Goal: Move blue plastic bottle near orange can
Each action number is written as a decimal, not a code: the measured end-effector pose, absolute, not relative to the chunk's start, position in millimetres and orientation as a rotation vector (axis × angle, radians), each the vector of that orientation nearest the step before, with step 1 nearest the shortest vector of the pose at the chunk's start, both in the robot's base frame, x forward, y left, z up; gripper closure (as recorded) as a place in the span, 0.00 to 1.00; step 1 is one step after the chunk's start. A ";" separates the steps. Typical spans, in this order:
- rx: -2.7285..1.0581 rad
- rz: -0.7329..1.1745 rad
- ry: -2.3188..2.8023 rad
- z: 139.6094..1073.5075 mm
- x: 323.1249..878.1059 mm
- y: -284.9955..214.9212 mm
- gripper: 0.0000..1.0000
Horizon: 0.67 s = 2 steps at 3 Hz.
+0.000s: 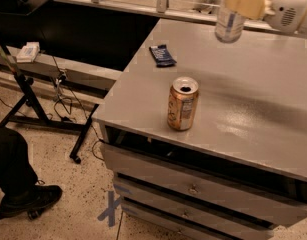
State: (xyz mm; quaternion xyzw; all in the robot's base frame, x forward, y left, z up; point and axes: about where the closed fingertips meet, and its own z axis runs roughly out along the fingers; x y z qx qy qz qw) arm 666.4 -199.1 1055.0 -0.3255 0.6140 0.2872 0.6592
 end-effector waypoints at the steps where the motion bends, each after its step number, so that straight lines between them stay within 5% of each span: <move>1: -0.632 0.706 1.469 1044.6 654.3 -226.4 1.00; 2: -0.617 0.723 1.479 1044.2 654.0 -226.6 1.00</move>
Offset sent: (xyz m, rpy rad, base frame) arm -0.0099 -0.0224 -0.0085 0.0497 0.0834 -0.0321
